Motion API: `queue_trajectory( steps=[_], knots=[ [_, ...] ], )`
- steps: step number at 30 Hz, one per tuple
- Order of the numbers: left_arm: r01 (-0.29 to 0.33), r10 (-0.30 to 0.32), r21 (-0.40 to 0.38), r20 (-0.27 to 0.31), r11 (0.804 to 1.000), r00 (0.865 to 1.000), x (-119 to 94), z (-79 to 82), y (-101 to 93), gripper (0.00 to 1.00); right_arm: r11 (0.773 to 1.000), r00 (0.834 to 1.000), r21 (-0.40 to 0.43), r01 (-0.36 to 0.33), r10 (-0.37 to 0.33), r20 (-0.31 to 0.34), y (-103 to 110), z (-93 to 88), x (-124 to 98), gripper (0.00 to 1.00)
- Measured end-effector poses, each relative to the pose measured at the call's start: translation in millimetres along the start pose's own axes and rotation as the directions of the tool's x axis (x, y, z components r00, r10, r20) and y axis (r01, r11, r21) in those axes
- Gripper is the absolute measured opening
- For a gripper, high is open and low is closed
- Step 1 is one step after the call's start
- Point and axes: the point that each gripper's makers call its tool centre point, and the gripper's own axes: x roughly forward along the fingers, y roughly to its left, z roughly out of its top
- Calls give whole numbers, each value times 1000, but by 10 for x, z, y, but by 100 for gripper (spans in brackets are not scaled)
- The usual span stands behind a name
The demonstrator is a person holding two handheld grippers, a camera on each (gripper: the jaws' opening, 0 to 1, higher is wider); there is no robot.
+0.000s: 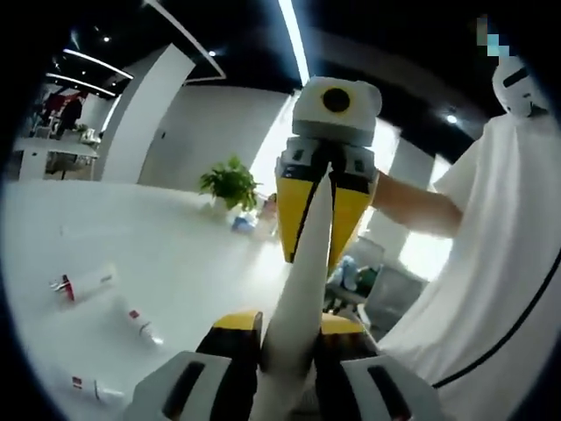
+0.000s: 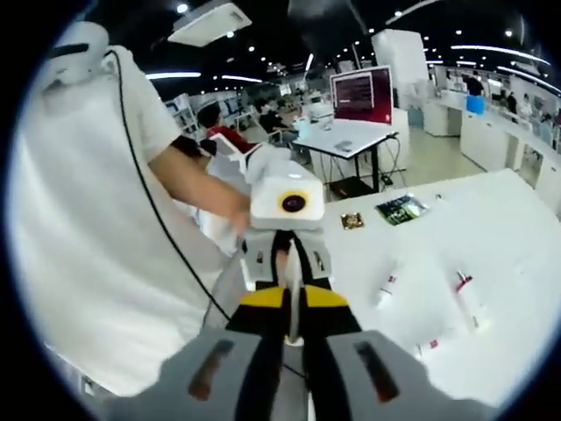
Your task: Arrange the skincare products in the storage area until every visible bottle or jar stands upright without overlapping.
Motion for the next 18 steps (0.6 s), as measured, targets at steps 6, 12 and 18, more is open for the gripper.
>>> queue_trajectory(
  steps=[6,12,18],
  knots=[
    [-89,89,-34,-19,995,996,-39,-80,178,28,1000,999,-4,31,-31,-12,-98,-64,108,4],
    [-213,212,-64,-34,975,977,-95,-152,380,31,996,996,0,84,-84,-20,-240,-116,213,4],
    [-341,338,-57,-61,938,939,-204,-245,576,31,981,982,63,183,-179,-65,-431,-237,288,4]
  ],
)
